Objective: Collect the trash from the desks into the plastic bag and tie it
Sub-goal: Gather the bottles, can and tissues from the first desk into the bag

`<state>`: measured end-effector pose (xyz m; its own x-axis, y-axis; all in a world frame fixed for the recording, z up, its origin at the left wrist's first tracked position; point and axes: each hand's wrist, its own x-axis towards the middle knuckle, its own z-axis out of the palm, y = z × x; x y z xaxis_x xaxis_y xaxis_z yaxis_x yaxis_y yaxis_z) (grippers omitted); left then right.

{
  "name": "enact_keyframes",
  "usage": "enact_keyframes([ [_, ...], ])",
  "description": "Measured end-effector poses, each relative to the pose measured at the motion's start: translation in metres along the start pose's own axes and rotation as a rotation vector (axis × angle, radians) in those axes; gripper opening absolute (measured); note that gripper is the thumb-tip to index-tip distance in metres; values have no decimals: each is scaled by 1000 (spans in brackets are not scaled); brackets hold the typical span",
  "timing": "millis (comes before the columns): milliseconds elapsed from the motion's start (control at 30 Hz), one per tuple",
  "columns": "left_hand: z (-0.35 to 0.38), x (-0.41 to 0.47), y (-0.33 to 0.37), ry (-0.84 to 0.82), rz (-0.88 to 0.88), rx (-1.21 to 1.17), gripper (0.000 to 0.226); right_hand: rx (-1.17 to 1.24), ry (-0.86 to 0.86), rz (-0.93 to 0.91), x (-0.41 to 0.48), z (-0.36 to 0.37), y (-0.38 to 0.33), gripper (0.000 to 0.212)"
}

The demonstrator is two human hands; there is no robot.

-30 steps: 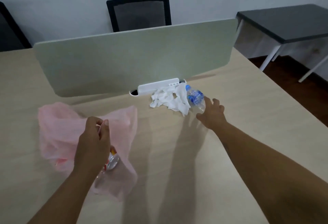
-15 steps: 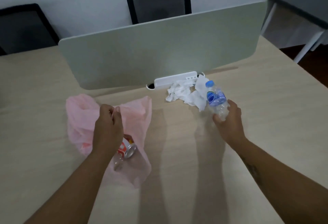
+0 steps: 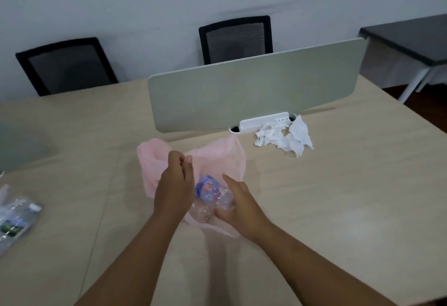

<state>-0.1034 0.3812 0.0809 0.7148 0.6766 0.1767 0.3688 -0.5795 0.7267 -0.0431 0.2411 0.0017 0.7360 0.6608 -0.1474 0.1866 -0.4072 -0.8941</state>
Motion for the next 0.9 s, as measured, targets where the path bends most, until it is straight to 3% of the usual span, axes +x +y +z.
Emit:
enact_keyframes([
  [100,-5,-9,-12,-17,4,-5,21,49,16,-1,20,11,5,84],
  [200,-1,-11,-19,-19,-11,-8,21,3,238,56,34,-15,16,45],
  [267,7,-9,-20,-20,-32,-22,21,-46,396,123,44,-44,30,37],
  [333,17,-6,-20,-14,-61,-39,21,-181,463,200,58,-75,46,51],
  [433,39,-2,-21,-6,-95,-57,19,-451,392,361,82,-112,68,85],
  [500,57,2,-22,-14,-105,-48,17,-565,362,404,104,-129,83,97],
  [667,100,20,-20,39,-111,54,16,-767,355,382,156,-159,110,105],
  [900,127,36,-16,107,-68,177,16,-779,314,356,222,-165,121,111],
])
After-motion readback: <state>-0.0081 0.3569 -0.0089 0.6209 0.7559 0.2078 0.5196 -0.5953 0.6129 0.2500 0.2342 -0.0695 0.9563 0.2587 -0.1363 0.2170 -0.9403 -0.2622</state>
